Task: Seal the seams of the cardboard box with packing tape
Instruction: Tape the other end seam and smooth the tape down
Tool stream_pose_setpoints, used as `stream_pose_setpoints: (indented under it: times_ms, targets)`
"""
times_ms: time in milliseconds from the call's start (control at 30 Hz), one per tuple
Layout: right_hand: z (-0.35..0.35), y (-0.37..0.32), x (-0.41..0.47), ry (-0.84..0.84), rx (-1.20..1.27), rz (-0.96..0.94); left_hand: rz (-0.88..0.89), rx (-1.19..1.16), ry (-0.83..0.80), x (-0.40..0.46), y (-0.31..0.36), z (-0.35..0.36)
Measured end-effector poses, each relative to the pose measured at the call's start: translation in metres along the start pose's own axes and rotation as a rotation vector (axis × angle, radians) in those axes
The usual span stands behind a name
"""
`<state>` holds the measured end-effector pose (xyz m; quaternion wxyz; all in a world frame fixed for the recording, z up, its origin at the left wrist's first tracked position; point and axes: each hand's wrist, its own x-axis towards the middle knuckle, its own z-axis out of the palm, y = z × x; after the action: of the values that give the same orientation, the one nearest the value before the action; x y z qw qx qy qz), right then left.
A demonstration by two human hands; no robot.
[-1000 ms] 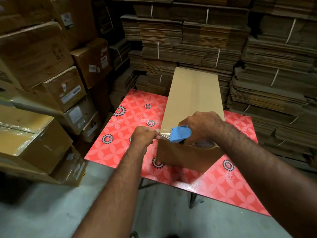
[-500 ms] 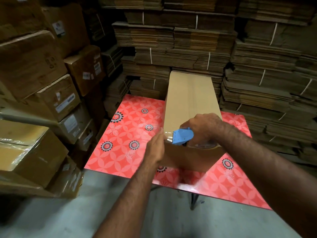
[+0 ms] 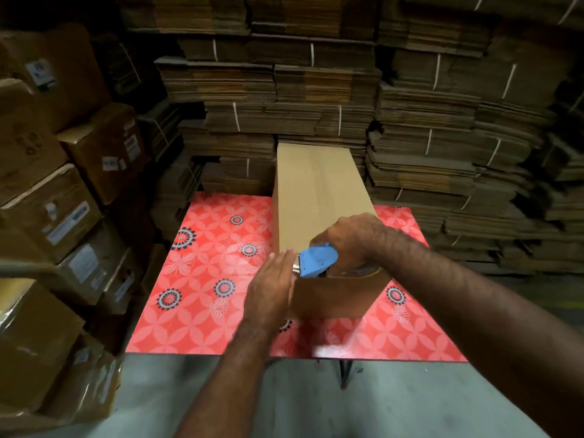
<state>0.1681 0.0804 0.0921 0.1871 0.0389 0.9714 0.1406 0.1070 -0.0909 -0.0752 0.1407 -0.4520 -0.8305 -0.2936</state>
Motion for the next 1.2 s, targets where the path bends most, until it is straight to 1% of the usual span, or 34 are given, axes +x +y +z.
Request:
stream_pose_setpoints:
  times_ms: [67, 133, 200, 300, 367, 467, 600, 700, 800, 867, 933, 1033, 1200]
  targets:
    - [0.001, 0.005, -0.001, 0.019, 0.028, -0.005, 0.013, 0.033, 0.008, 0.005, -0.01, 0.003]
    - [0.004, 0.016, -0.004, 0.019, 0.091, -0.002, 0.01, 0.08, -0.047, 0.011, -0.019, 0.005]
    - [0.01, 0.033, -0.011, 0.001, 0.111, 0.019, 0.019, 0.118, -0.06, 0.015, -0.024, 0.007]
    - [0.017, 0.059, -0.028, 0.009, 0.113, 0.065, 0.06, 0.083, -0.072, 0.018, -0.022, 0.002]
    - [0.022, 0.063, -0.032, 0.047, 0.088, 0.072, 0.071, 0.066, -0.075, 0.02, -0.022, -0.003]
    - [0.021, 0.058, -0.025, 0.062, 0.062, 0.02, 0.131, 0.086, -0.07, 0.02, -0.023, -0.005]
    - [0.013, 0.059, -0.02, 0.013, 0.021, -0.011, 0.186, 0.162, -0.081, 0.019, -0.018, -0.004]
    - [0.014, 0.061, -0.012, -0.009, 0.023, -0.048, 0.123, 0.238, -0.112, 0.017, -0.006, -0.004]
    - [0.018, 0.065, -0.005, 0.015, 0.011, -0.077, 0.094, 0.323, -0.112, 0.02, 0.02, -0.001]
    - [0.019, 0.066, -0.004, 0.016, -0.009, -0.083, 0.103, 0.322, -0.131, 0.023, 0.035, 0.006]
    - [0.019, 0.067, -0.003, 0.007, -0.021, -0.09, 0.073, 0.305, -0.159, 0.025, 0.043, 0.012]
    - [0.021, 0.068, -0.002, 0.019, -0.017, -0.101, 0.035, 0.298, -0.188, 0.025, 0.041, 0.012]
    - [0.029, 0.095, -0.015, 0.058, 0.056, -0.123, 0.051, 0.283, -0.226, 0.025, 0.032, 0.006]
